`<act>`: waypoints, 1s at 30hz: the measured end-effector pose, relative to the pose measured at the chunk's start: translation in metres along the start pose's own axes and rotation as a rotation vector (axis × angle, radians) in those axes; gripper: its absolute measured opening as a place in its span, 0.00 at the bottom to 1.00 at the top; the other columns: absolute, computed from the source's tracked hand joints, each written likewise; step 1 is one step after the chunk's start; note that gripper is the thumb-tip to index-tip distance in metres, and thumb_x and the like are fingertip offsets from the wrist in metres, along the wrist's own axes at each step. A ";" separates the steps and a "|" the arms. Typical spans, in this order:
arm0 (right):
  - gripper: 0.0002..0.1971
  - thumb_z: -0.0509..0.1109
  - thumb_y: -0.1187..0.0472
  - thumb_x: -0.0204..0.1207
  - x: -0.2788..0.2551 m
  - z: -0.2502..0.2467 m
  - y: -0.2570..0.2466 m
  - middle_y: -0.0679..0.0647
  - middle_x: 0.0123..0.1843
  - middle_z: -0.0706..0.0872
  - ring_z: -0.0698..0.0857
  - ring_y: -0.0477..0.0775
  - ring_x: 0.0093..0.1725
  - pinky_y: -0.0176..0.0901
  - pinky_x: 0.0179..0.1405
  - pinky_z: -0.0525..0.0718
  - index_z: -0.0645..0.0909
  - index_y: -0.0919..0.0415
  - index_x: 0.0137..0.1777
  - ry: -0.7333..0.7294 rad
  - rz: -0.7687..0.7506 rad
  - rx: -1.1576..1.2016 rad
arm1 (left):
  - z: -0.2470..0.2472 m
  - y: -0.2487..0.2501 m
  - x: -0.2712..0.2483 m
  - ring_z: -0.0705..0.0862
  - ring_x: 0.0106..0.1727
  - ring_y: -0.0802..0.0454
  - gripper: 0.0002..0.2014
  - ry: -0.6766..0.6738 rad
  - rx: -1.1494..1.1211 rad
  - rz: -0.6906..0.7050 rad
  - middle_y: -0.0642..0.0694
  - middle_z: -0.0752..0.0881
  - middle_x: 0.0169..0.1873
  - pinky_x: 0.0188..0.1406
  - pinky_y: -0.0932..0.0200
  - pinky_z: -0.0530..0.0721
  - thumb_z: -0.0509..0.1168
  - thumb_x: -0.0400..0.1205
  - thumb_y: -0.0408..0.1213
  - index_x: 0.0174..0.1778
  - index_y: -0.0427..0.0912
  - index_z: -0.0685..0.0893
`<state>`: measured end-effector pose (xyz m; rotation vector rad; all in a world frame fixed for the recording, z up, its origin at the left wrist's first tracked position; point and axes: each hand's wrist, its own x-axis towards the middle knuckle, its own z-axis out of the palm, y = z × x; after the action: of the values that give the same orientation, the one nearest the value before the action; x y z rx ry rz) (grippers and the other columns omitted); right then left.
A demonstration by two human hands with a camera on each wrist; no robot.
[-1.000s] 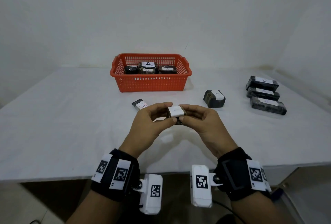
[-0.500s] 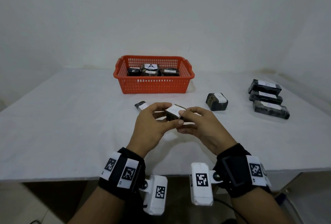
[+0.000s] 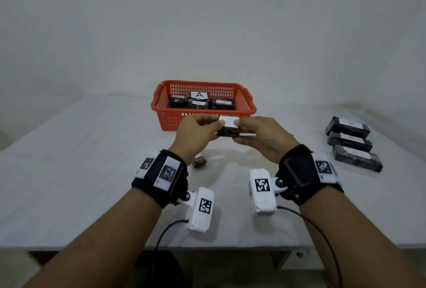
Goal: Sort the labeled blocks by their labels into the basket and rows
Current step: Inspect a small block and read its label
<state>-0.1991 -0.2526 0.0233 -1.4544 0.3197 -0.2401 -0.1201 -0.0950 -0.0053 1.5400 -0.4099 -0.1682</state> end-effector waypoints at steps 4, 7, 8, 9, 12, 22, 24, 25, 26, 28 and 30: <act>0.09 0.73 0.68 0.82 0.037 0.002 -0.022 0.61 0.47 0.90 0.92 0.53 0.42 0.41 0.42 0.93 0.85 0.71 0.59 0.005 0.049 -0.013 | 0.001 0.018 0.043 0.93 0.58 0.40 0.10 -0.006 0.015 -0.030 0.36 0.92 0.56 0.62 0.46 0.92 0.76 0.82 0.32 0.57 0.34 0.90; 0.13 0.75 0.66 0.81 0.073 0.005 -0.034 0.64 0.53 0.89 0.91 0.57 0.47 0.41 0.36 0.92 0.84 0.72 0.63 0.026 0.083 -0.058 | 0.003 0.021 0.081 0.93 0.57 0.37 0.05 -0.005 0.069 -0.068 0.34 0.93 0.52 0.62 0.41 0.91 0.78 0.80 0.34 0.47 0.36 0.92; 0.15 0.76 0.66 0.81 0.087 0.006 -0.037 0.65 0.56 0.89 0.90 0.58 0.49 0.41 0.34 0.92 0.83 0.72 0.64 0.038 0.093 -0.067 | 0.003 0.021 0.096 0.93 0.54 0.36 0.05 -0.002 0.078 -0.075 0.35 0.93 0.49 0.61 0.41 0.92 0.79 0.77 0.35 0.43 0.37 0.92; 0.16 0.76 0.66 0.81 0.099 0.007 -0.040 0.66 0.57 0.89 0.90 0.59 0.50 0.41 0.33 0.91 0.83 0.72 0.65 0.050 0.101 -0.079 | 0.004 0.022 0.110 0.94 0.50 0.36 0.07 -0.003 0.080 -0.087 0.35 0.94 0.44 0.59 0.42 0.92 0.80 0.74 0.37 0.40 0.37 0.92; 0.12 0.75 0.67 0.81 0.136 0.012 -0.048 0.67 0.54 0.88 0.90 0.60 0.47 0.43 0.31 0.92 0.81 0.72 0.62 0.079 0.139 -0.129 | 0.004 0.023 0.151 0.89 0.41 0.44 0.08 -0.060 0.112 -0.133 0.41 0.90 0.39 0.51 0.51 0.91 0.80 0.74 0.37 0.41 0.39 0.89; 0.07 0.74 0.65 0.81 0.248 0.018 -0.054 0.62 0.60 0.89 0.90 0.58 0.45 0.51 0.38 0.94 0.82 0.68 0.52 0.074 0.236 -0.328 | 0.000 0.030 0.243 0.88 0.57 0.42 0.15 -0.224 0.553 -0.132 0.43 0.90 0.59 0.53 0.58 0.82 0.67 0.88 0.41 0.71 0.44 0.85; 0.08 0.75 0.65 0.80 0.262 0.019 -0.052 0.63 0.55 0.90 0.91 0.60 0.45 0.63 0.62 0.91 0.82 0.69 0.53 0.068 0.264 -0.365 | 0.000 0.031 0.259 0.86 0.57 0.43 0.18 -0.237 0.580 -0.208 0.43 0.89 0.62 0.60 0.57 0.82 0.66 0.89 0.39 0.75 0.42 0.83; 0.08 0.75 0.66 0.80 0.268 0.018 -0.051 0.63 0.52 0.90 0.91 0.60 0.45 0.65 0.67 0.87 0.83 0.70 0.53 0.067 0.280 -0.377 | 0.000 0.030 0.267 0.86 0.58 0.42 0.18 -0.241 0.570 -0.205 0.42 0.88 0.62 0.60 0.57 0.81 0.65 0.90 0.39 0.76 0.41 0.82; 0.08 0.75 0.66 0.80 0.275 0.018 -0.050 0.63 0.52 0.90 0.92 0.61 0.46 0.66 0.69 0.86 0.83 0.70 0.54 0.063 0.293 -0.385 | 0.000 0.029 0.272 0.86 0.61 0.41 0.18 -0.279 0.636 -0.190 0.41 0.88 0.63 0.59 0.57 0.80 0.65 0.90 0.40 0.76 0.41 0.82; 0.12 0.75 0.66 0.80 0.284 0.017 -0.047 0.64 0.57 0.90 0.92 0.60 0.50 0.66 0.69 0.86 0.83 0.71 0.59 0.042 0.321 -0.407 | -0.001 0.026 0.280 0.84 0.69 0.40 0.21 -0.322 0.761 -0.167 0.43 0.86 0.70 0.63 0.56 0.78 0.65 0.90 0.45 0.79 0.45 0.80; 0.15 0.75 0.65 0.81 0.291 0.018 -0.045 0.64 0.59 0.89 0.92 0.60 0.51 0.63 0.68 0.87 0.82 0.72 0.64 0.030 0.334 -0.435 | 0.000 0.024 0.290 0.81 0.75 0.41 0.24 -0.353 0.870 -0.120 0.44 0.83 0.76 0.70 0.56 0.75 0.65 0.90 0.45 0.83 0.47 0.75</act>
<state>0.0806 -0.3423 0.0497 -1.7947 0.6625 0.0859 0.1434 -0.1983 0.0624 2.4052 -0.7278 -0.3924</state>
